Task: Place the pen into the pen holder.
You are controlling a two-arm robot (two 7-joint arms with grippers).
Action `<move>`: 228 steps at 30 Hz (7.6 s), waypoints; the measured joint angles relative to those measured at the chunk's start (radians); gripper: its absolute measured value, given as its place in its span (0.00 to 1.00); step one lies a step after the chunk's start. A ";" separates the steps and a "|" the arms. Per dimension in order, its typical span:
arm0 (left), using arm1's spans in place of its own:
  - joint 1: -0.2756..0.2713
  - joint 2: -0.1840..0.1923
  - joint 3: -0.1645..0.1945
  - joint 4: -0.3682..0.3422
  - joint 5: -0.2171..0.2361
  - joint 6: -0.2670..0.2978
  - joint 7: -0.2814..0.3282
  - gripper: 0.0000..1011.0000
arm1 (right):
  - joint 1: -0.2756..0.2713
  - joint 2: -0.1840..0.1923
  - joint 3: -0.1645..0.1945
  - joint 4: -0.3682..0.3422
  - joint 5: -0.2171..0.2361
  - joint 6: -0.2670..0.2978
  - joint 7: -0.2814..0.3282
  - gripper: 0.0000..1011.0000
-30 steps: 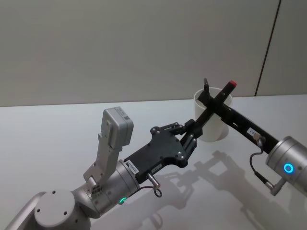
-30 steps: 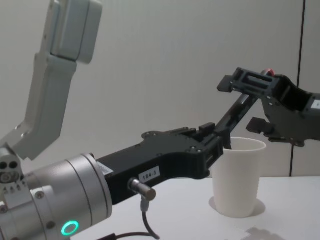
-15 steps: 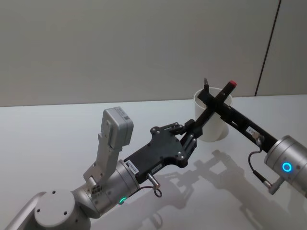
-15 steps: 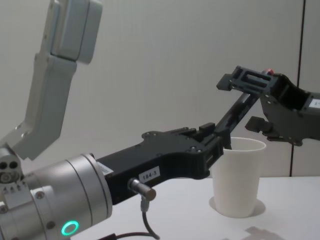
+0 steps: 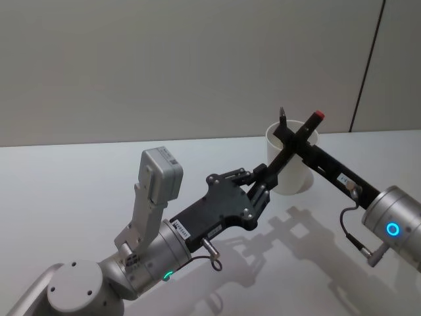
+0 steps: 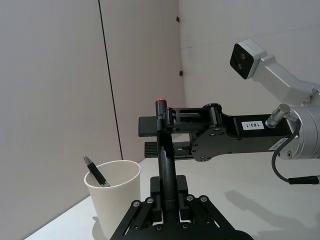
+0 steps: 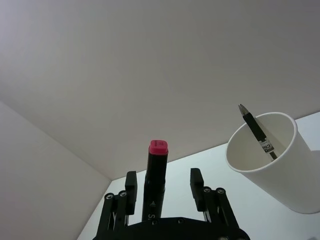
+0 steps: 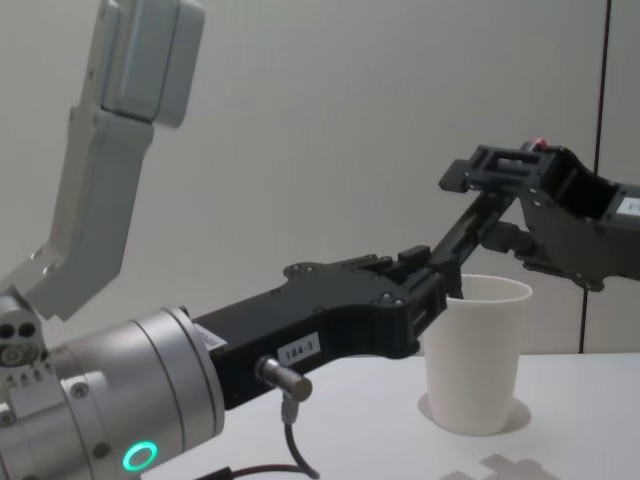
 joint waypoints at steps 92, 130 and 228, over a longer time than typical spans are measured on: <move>0.000 0.000 0.000 0.000 0.000 0.000 0.000 0.99 | 0.046 0.004 0.023 0.050 0.053 -0.085 -0.009 0.21; 0.000 0.000 0.000 0.000 0.000 0.000 0.000 0.99 | 0.206 -0.025 0.038 0.233 -0.007 -0.142 0.049 0.21; 0.000 0.000 0.000 0.000 0.000 0.000 0.000 0.99 | 0.286 -0.034 -0.051 0.366 -0.649 -0.288 0.172 0.99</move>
